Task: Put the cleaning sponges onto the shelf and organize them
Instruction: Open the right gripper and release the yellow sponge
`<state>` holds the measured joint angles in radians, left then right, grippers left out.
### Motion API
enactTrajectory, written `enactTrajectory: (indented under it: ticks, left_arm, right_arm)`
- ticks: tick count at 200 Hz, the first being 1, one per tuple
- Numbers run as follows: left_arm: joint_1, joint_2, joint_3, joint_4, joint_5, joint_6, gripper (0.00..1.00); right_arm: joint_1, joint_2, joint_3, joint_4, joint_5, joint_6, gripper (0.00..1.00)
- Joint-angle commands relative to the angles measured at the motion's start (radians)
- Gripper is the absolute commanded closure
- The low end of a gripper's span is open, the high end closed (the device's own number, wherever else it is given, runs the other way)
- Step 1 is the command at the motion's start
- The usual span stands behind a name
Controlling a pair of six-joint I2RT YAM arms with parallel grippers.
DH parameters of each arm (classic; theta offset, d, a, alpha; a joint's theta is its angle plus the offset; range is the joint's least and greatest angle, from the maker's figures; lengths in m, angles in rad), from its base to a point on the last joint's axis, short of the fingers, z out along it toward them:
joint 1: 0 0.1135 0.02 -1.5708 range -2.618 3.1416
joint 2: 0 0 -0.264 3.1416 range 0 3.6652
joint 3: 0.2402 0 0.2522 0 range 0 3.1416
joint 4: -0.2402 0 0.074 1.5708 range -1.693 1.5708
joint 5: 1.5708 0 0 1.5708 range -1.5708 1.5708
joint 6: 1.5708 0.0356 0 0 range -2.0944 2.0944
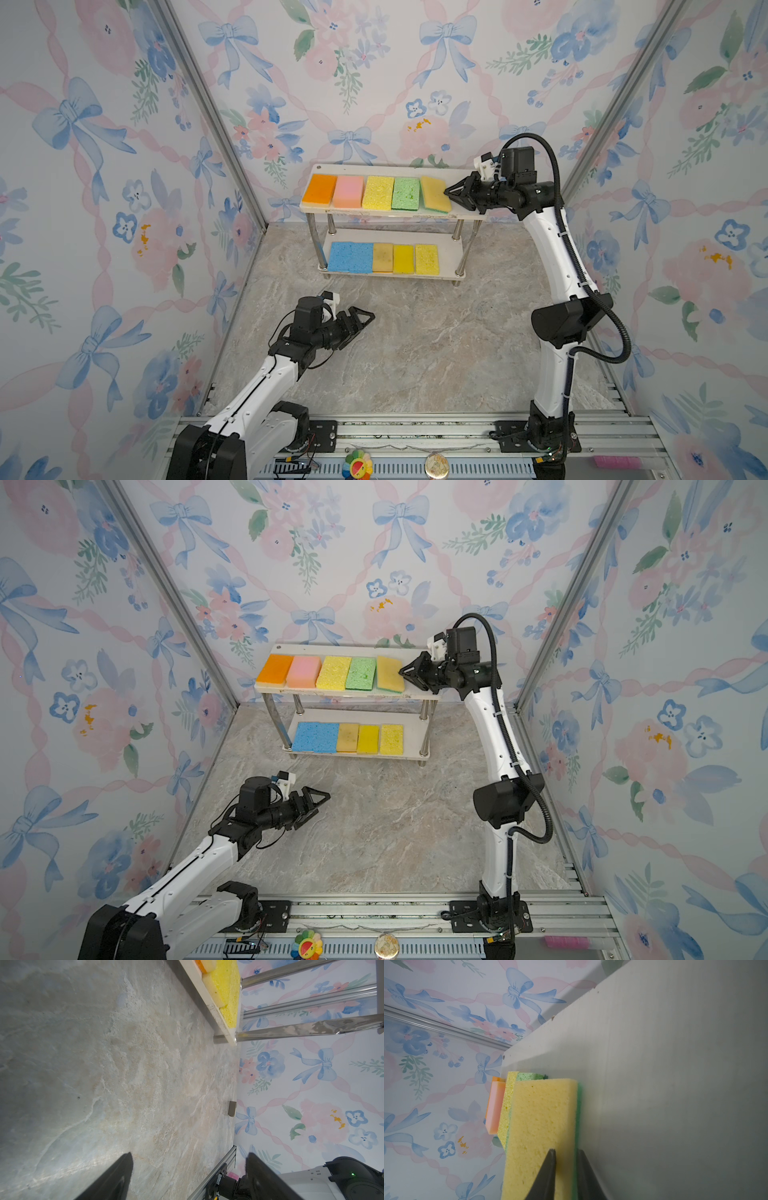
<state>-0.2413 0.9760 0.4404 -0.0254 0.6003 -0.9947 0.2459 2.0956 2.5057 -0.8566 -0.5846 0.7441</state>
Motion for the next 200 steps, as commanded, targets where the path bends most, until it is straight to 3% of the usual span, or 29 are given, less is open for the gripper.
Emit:
enactTrajectory:
  ticks: [1,111,120,135,142,200]
  left_arm:
    - [0.008,-0.017,-0.012,-0.014,0.000,0.012,0.13]
    - [0.010,-0.020,-0.018,-0.014,-0.001,0.015,0.12]
    - [0.012,-0.021,-0.019,-0.014,-0.002,0.014,0.12]
    - [0.010,-0.023,-0.022,-0.014,-0.001,0.013,0.12]
    - [0.010,-0.023,-0.024,-0.014,0.001,0.013,0.12]
    - [0.010,-0.026,-0.027,-0.013,0.000,0.013,0.11]
  right_arm:
    - [0.007,-0.006,-0.020,0.017,-0.003,-0.004,0.85]
    - [0.018,-0.153,-0.207,0.135,0.136,0.008,0.91]
    - [0.019,-0.155,-0.214,0.145,0.129,0.013,0.87]
    - [0.020,-0.155,-0.214,0.152,0.118,0.019,0.58]
    - [0.021,-0.155,-0.214,0.155,0.119,0.019,0.49]
    - [0.043,-0.136,-0.197,0.172,0.080,0.053,0.48]
